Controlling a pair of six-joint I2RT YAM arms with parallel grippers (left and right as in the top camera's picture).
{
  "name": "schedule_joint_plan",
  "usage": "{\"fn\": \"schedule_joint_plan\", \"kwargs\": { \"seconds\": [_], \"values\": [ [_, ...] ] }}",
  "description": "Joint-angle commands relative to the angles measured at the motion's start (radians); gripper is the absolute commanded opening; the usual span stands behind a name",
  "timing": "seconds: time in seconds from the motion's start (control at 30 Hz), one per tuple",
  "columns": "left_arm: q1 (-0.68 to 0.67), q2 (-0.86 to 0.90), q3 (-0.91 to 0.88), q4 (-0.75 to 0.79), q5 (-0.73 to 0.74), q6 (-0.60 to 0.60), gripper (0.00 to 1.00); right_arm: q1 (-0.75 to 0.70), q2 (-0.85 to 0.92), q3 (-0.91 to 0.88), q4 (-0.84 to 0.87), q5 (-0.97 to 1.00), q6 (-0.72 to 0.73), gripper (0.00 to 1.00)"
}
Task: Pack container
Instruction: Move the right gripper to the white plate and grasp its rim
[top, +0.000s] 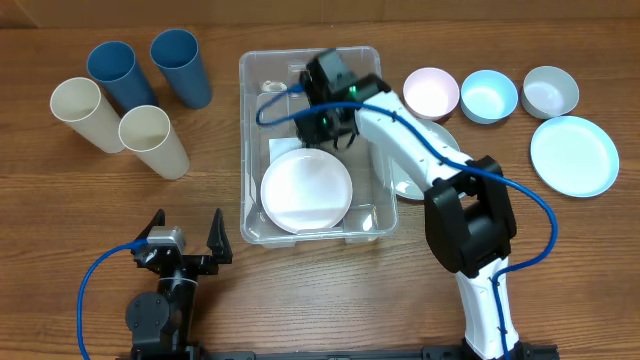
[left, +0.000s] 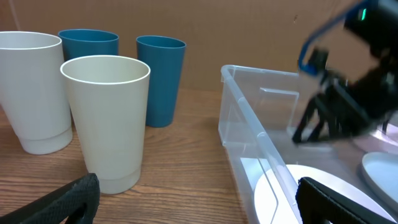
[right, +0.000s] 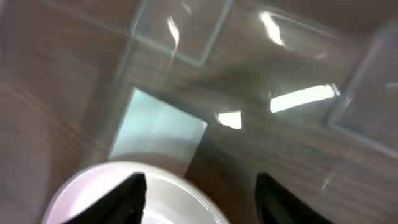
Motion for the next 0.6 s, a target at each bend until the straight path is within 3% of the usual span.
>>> {"fn": "schedule_joint_plan", "kwargs": {
  "seconds": [0.0,0.07,0.33,0.57],
  "values": [
    [0.006,-0.010,-0.004,-0.003,0.000,0.012,1.00,-0.019,-0.013,0.202,-0.112,0.019,-0.013,0.63],
    [0.006,-0.010,-0.004,-0.003,0.000,0.012,1.00,-0.048,-0.013,0.331,-0.249,0.046,0.023,0.71],
    [0.006,-0.010,-0.004,-0.003,0.000,0.012,1.00,-0.264,-0.013,0.771,-0.723,0.069,0.251,0.85],
    [0.006,-0.010,-0.004,-0.003,0.000,0.012,1.00,-0.500,-0.013,0.721,-0.785,0.047,0.404,0.85]
  ]
}}
